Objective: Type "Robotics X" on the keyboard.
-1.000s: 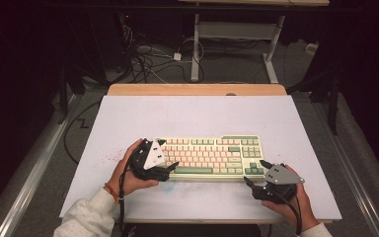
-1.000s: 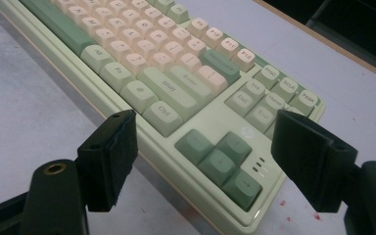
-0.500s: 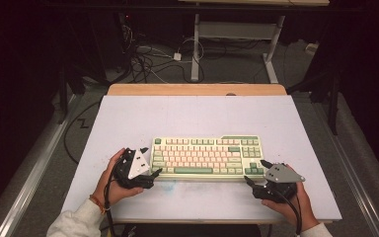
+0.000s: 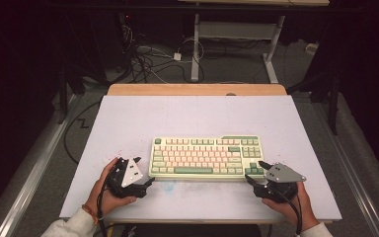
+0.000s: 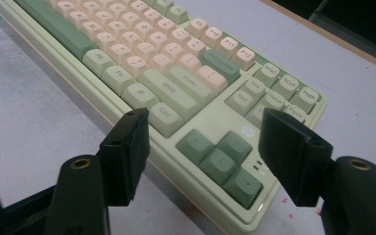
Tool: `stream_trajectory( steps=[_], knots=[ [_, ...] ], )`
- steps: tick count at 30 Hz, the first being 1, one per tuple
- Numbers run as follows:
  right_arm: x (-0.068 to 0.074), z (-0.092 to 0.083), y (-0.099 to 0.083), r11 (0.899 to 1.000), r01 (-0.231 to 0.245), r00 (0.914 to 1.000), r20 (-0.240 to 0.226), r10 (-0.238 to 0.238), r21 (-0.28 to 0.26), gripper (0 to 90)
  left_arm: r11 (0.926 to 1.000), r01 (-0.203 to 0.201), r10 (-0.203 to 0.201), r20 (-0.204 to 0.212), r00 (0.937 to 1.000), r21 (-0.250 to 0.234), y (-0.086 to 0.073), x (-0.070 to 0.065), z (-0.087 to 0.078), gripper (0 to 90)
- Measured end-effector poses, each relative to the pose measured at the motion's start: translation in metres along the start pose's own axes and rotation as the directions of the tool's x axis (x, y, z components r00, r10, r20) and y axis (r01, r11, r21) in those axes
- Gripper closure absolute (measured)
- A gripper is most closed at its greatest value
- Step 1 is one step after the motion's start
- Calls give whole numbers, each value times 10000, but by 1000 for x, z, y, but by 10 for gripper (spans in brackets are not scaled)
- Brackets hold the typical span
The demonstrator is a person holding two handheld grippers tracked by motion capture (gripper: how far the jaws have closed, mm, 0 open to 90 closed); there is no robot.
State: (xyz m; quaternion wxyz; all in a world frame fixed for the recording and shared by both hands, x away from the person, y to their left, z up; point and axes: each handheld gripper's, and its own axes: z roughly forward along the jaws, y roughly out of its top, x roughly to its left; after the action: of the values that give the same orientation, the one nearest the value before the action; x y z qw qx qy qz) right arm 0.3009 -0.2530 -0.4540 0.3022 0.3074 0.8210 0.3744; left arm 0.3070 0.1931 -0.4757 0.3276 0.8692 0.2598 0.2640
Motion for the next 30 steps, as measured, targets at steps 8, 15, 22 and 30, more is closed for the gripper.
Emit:
stream_trajectory(
  steps=[8, 15, 22, 30],
  knots=[
    [-2, -3, 4, 10000, -35, 9996, -274, 34, -33, 602, 9996, 93, -95, 68, 9999, 258, -6, -4, -3, 191],
    [-6, -4, 8, 9997, -1, 9978, -669, 17, 236, 824, 9993, 205, -208, 66, 9998, 326, -9, -4, -4, 192],
    [-10, -1, 17, 9994, 96, 9957, -929, -64, 336, 898, 9987, 257, -261, 82, 9996, 439, -9, -4, -2, 201],
    [-16, 6, 32, 9994, 90, 9941, -1079, -53, 338, 898, 9984, 315, -319, 66, 9995, 475, -8, -3, -2, 205]
  ],
)
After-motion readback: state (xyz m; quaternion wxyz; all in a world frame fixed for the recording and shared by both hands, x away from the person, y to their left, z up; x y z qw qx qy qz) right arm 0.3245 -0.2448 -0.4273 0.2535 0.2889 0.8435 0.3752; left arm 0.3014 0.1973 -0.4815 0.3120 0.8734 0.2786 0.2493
